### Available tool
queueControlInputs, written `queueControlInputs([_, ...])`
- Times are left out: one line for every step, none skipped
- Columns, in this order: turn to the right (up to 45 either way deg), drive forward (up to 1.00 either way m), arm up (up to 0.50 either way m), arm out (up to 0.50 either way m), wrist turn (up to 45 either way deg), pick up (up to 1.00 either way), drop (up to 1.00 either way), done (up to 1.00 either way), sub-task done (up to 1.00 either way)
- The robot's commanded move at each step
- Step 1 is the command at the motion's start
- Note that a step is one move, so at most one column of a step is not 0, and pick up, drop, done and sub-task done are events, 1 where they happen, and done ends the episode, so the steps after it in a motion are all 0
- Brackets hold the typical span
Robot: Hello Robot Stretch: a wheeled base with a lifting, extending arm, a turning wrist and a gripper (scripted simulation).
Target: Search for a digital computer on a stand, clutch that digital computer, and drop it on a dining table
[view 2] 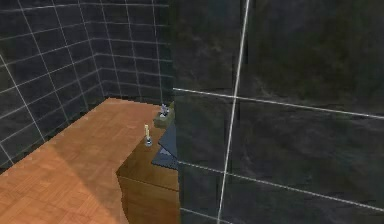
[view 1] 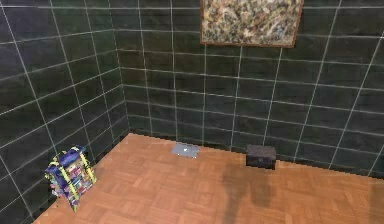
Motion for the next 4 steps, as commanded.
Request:
queueControlInputs([0.0,0.00,0.18,0.00,0.0,0.00,0.00,0.00,0.00])
queueControlInputs([0.0,0.00,0.00,0.46,0.0,0.00,0.00,0.00,0.00])
queueControlInputs([0.0,0.00,0.00,0.46,0.0,0.00,0.00,0.00,0.00])
queueControlInputs([0.0,0.00,0.10,0.00,0.0,0.00,0.00,0.00,0.00])
